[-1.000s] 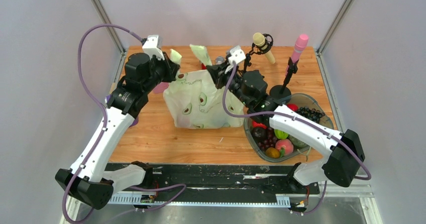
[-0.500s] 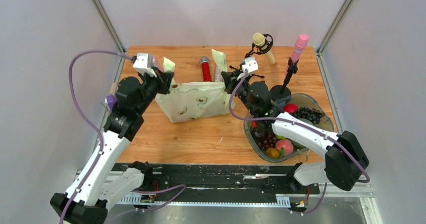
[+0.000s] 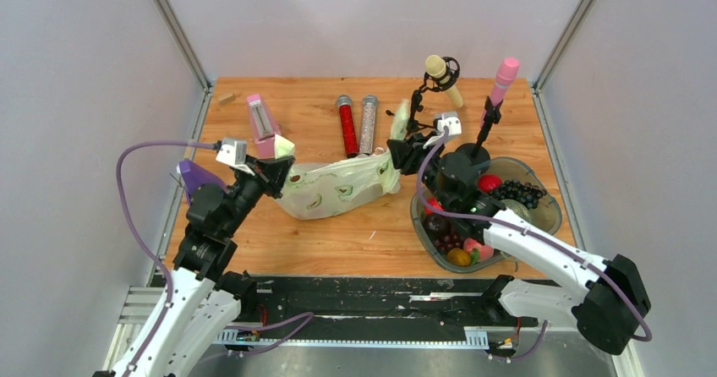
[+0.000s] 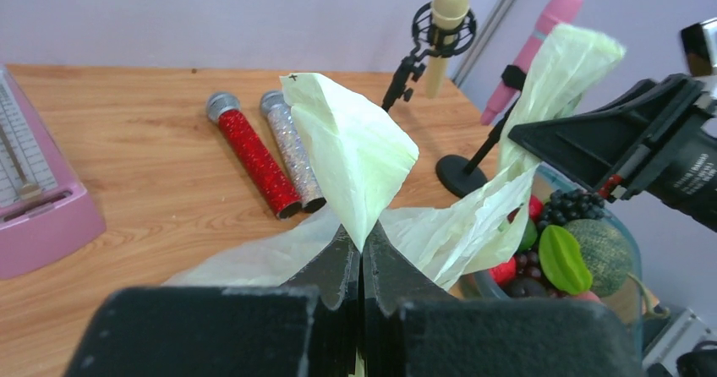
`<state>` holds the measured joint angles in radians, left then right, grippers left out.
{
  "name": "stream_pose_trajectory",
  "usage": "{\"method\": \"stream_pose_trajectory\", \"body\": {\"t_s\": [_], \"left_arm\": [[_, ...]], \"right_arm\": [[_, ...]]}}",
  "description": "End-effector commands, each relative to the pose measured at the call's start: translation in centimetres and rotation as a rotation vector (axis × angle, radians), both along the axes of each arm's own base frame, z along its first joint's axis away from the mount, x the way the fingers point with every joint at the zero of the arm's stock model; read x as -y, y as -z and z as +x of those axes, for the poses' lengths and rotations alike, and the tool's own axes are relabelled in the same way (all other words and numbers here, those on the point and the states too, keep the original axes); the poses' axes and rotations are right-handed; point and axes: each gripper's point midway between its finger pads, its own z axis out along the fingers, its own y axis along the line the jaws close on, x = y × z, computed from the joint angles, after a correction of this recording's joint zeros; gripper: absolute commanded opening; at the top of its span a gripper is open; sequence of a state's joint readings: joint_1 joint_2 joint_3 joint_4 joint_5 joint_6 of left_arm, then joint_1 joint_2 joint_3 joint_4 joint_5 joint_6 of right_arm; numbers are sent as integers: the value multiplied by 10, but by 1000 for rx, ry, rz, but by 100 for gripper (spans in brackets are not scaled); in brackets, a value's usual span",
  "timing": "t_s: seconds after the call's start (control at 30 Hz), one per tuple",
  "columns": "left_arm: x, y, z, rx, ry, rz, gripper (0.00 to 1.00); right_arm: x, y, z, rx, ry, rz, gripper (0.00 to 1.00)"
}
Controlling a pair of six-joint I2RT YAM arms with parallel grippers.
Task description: Untie the knot of the plastic bag and take out the fruit
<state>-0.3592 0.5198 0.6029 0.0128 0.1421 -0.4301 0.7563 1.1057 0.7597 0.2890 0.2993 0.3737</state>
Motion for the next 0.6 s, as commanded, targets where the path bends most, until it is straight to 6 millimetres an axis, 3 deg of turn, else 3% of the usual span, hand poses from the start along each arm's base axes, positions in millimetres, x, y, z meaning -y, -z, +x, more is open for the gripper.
{"method": "stream_pose_trajectory", "body": {"t_s": [0.0,0.13,0.23,0.37,0.57], "left_arm": [[2,-20,-17,86,48,-49,0],[10,-23,-28,105,114,-45,4],[16,-25,-34,115,161,-37,6],[19,-26,-39,125,191,-29,8],[20,-23,-45,129,210,-27,10]], "right_arm": [[12,0,-15,-51,-22,-45,52],[3,-36,-37,44,-175,-122,68],[-9,-65,-62,130,-352,-213,71],[-18,-99,-68,137,-440,-292,71],[-51,-96,-56,49,-600,-455,64]]}}
